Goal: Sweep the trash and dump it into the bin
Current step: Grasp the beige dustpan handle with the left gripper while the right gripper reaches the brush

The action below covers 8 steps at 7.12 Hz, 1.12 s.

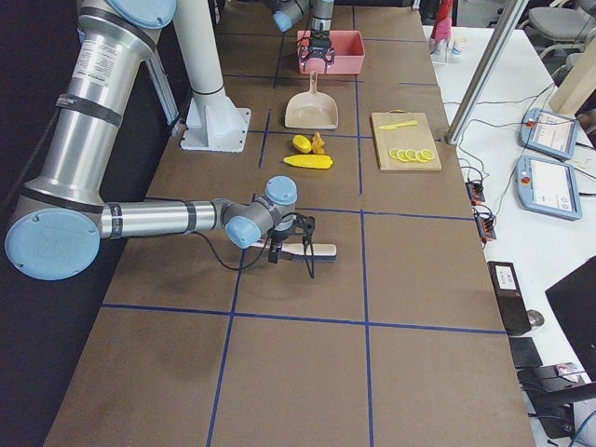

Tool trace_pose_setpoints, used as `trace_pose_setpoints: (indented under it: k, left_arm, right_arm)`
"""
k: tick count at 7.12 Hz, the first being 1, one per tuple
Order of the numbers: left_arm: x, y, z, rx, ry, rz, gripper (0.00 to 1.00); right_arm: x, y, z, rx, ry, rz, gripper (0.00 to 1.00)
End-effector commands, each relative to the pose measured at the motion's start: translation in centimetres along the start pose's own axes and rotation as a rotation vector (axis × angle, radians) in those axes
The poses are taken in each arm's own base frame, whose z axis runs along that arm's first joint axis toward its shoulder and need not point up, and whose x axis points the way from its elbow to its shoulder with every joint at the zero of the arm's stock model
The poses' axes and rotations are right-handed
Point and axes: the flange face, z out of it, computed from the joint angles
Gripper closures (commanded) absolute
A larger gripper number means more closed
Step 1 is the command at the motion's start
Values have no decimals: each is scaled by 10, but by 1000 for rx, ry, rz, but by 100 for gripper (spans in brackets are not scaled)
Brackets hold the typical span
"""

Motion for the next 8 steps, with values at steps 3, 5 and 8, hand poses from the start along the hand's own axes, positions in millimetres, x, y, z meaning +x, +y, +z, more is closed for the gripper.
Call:
trace_pose_setpoints:
  k: [3,5,8]
  left_arm:
    - [0,0,0,2,-1,2,1]
    - [0,0,-1,3,-2,2,1]
    - [-1,0,-1,2,-2,1,1]
  right_arm:
    - [5,21,-13,-9,5,-6,31]
    - [-2,23,-7,-17,13,-25,39]
    - [-5,25,-2,-25,18,-34,43]
